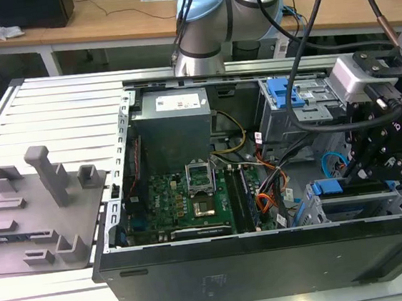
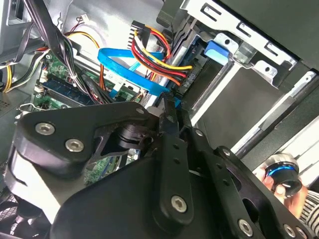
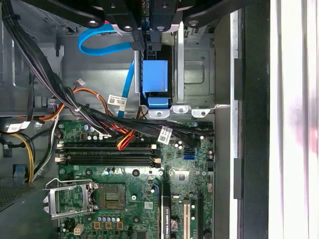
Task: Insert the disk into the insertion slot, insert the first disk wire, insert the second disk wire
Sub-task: 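Insert the second disk wire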
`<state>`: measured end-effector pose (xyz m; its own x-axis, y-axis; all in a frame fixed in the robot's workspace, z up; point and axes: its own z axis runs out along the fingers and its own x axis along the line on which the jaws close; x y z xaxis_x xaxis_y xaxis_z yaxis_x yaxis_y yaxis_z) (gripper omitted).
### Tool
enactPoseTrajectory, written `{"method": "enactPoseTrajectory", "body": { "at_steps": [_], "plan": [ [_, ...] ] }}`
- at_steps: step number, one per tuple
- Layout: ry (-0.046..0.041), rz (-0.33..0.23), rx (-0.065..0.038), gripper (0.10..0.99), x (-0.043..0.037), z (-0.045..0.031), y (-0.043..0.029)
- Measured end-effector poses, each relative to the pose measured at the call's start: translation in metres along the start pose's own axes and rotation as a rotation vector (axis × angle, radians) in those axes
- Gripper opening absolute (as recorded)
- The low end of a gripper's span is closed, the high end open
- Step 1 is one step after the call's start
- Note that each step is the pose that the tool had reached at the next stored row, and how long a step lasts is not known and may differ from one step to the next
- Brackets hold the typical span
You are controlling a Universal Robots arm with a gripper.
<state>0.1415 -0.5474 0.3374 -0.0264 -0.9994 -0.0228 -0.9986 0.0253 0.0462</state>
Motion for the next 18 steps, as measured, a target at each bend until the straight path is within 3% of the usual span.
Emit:
{"method": "enactPoseTrajectory", "body": {
  "at_steps": [1,2,6,9,11,13,14,18],
  "plan": [
    [-0.0001,0.000,0.000,0.169,0.0000,0.0001,0.0000],
    [0.0001,0.000,0.000,0.235,0.0001,0.0001,0.0000],
    [0.0001,0.000,0.000,0.235,-0.0001,-0.0071,0.0003],
    [0.0001,0.000,0.000,0.235,-0.0014,-0.0243,0.0012],
    [0.0001,0.000,0.000,0.224,-0.0021,-0.0310,0.0015],
    [0.0001,0.000,0.000,0.106,-0.0025,-0.0382,0.0019],
    [0.0001,0.000,0.000,0.106,-0.0026,-0.0411,0.0022],
    [-0.0013,0.000,0.002,0.106,-0.0023,-0.0409,0.0105]
  ]
}}
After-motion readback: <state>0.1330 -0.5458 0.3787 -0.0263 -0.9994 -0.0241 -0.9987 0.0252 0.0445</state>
